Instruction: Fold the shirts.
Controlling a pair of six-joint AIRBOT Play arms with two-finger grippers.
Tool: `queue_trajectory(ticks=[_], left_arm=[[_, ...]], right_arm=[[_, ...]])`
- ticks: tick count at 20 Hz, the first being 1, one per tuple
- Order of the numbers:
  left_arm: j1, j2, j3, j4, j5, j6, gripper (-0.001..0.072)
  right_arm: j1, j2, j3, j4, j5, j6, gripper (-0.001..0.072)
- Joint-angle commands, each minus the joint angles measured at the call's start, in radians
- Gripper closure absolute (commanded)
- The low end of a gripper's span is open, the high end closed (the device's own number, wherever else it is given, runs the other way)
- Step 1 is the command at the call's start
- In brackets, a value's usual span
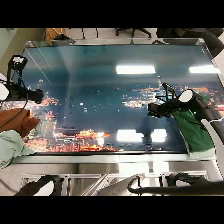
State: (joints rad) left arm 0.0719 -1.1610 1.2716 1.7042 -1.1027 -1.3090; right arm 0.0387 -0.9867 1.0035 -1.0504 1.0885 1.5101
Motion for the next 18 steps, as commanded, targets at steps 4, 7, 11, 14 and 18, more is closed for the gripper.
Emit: queue_trajectory(ticks=[4,7,11,14,18], left_arm=[[0.223,-0.325,0.065,0.158,-0.155,-0.054,0.0010],[0.291,-0.440,0.050,0.164,-0.133,-0.056,0.0009],[0.355,-0.546,0.050,0.164,-0.064,-0.073,0.0012],[0.356,-0.561,0.055,0.163,-0.035,-0.072,0.0593],[0.285,-0.543,0.205,0.152,-0.134,-0.071,0.0694]], right_arm=[[0.001,-0.001,0.000,0.000,-0.016,0.000,0.0692],[0.001,-0.001,0.000,0.000,-0.015,0.000,0.0692],[0.001,-0.001,0.000,0.000,-0.015,0.000,0.0692],[0.001,-0.001,0.000,0.000,-0.015,0.000,0.0691],[0.001,-0.001,0.000,0.000,-0.014,0.000,0.0692]])
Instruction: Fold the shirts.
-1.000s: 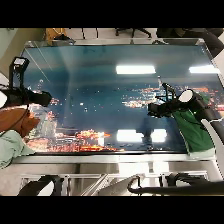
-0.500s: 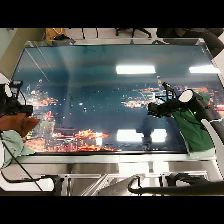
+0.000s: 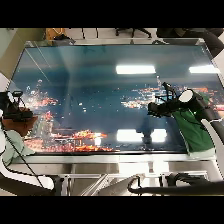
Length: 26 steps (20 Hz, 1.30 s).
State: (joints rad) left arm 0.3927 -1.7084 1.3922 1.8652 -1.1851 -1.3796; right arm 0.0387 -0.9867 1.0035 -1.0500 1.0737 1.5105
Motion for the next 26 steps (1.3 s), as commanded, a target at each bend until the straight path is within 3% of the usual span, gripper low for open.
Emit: queue_trajectory(ticks=[1,7,11,16,21,22,23,24,25,26], left_arm=[[-0.071,0.026,0.142,-0.023,-0.078,0.000,0.0694],[-0.343,0.223,0.490,-0.327,-0.210,0.021,0.0695],[-0.525,0.348,0.521,-0.554,-0.229,0.020,0.0695],[-0.727,0.377,0.356,-0.619,-0.198,0.010,0.0694],[-0.827,0.376,0.095,-0.630,-0.004,0.009,0.0687],[-0.824,0.376,0.072,-0.630,-0.005,0.009,0.0644],[-0.811,0.377,0.061,-0.631,-0.032,0.008,0.0302],[-0.791,0.377,0.057,-0.632,-0.081,-0.014,0.0045],[-0.762,0.377,0.057,-0.632,-0.137,-0.031,0.0040],[-0.732,0.377,0.057,-0.634,-0.189,-0.037,0.0040]], right_arm=[[0.001,0.000,0.000,0.000,0.002,-0.001,0.0691],[0.001,-0.001,0.000,0.000,0.012,0.000,0.0692],[0.000,0.003,0.000,0.000,0.061,-0.001,0.0692],[0.000,0.031,0.001,0.000,0.078,-0.046,0.0692],[-0.001,0.032,0.004,0.000,0.077,-0.046,0.0684],[-0.008,0.032,0.011,0.000,0.078,-0.046,0.0684],[-0.019,0.032,0.026,0.000,0.078,-0.046,0.0684],[-0.031,0.032,0.045,0.000,0.078,-0.047,0.0669],[-0.047,0.031,0.065,0.000,0.077,-0.061,0.0489],[-0.059,0.024,0.084,0.000,0.077,-0.095,0.0389]])
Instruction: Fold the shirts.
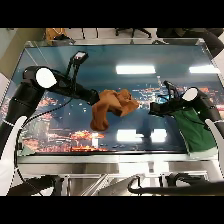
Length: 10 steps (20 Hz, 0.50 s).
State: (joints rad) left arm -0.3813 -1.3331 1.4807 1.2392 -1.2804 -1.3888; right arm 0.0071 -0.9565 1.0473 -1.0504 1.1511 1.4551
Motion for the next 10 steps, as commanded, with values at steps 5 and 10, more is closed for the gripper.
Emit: queue_trajectory(ticks=[5,10], left_arm=[[0.158,0.069,-0.216,-0.200,-0.195,-0.055,0.0040],[0.045,0.238,-0.670,-0.328,0.121,-0.072,0.0040]], right_arm=[[-0.034,-0.104,0.066,0.063,-0.050,-0.106,0.0386],[-0.030,-0.268,0.066,0.344,-0.137,-0.344,0.0192]])
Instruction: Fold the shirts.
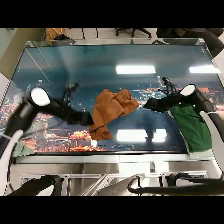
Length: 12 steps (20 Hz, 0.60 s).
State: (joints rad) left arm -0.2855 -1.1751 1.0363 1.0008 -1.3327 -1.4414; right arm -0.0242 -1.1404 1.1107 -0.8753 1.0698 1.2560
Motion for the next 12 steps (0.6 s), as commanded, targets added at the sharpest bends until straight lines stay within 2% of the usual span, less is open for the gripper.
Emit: queue_trajectory(ticks=[1,4,7,12], left_arm=[[-0.089,0.102,-0.310,-0.114,0.262,-0.029,0.0040],[-0.177,0.122,-0.484,-0.159,0.468,-0.048,0.0040],[-0.203,0.069,-0.558,-0.160,0.621,-0.061,0.0040],[-0.164,-0.096,-0.444,-0.162,0.636,-0.053,0.0040]], right_arm=[[0.002,-0.114,0.003,0.222,-0.077,-0.186,0.0193],[0.002,-0.195,0.011,0.310,-0.105,-0.245,0.0195],[0.020,-0.251,0.038,0.324,-0.105,-0.291,0.0252],[0.093,-0.302,0.082,0.323,-0.165,-0.300,0.0254]])
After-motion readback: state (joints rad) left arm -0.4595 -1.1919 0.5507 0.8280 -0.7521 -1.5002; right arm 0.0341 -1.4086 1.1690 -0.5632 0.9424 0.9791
